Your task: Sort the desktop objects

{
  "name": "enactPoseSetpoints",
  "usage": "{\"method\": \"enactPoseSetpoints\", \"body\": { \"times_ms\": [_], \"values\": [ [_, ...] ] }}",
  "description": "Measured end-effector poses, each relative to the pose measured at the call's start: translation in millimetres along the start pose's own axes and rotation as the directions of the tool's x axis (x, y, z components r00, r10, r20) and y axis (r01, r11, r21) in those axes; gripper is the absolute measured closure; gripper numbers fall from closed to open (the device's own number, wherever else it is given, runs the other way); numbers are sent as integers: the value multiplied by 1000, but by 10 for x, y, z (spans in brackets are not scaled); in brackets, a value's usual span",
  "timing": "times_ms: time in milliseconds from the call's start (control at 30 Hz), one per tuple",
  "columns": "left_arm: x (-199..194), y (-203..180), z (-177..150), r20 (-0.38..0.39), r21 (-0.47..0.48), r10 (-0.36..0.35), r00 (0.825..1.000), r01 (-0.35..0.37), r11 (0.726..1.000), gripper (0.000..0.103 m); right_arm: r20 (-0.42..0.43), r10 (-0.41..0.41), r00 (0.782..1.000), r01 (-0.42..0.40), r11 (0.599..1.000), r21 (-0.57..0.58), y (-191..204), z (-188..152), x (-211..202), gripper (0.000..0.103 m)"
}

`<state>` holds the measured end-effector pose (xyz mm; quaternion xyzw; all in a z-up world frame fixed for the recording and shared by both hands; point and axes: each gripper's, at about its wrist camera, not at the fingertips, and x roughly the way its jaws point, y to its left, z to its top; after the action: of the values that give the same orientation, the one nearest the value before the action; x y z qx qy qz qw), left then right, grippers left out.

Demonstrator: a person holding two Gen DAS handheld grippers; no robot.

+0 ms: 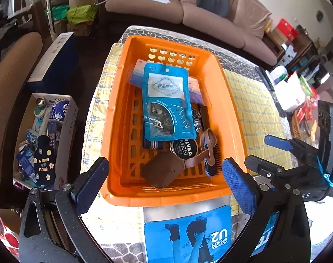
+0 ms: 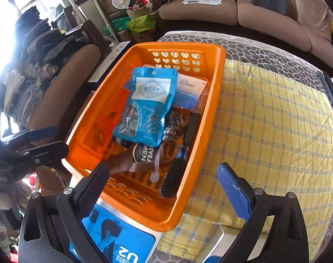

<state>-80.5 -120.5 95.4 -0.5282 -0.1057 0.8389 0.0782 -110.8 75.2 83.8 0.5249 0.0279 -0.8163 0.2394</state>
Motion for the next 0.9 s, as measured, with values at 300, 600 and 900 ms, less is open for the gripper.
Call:
{"method": "enactPoseSetpoints", "body": {
  "times_ms": [300, 600, 900],
  "values": [
    [30, -306, -478, 45, 72, 40, 998, -43, 996, 0, 45, -87, 995, 85, 996, 29, -127, -525, -206, 3],
    [289, -564, -871, 46, 70, 71, 996, -74, 995, 0, 114, -165, 980, 154, 983, 95, -425, -1004, -426, 3],
    [446, -771, -1020, 66, 79, 106, 992, -111, 991, 0, 126, -193, 973, 170, 970, 173, -810, -1364, -451, 2]
  ]
}}
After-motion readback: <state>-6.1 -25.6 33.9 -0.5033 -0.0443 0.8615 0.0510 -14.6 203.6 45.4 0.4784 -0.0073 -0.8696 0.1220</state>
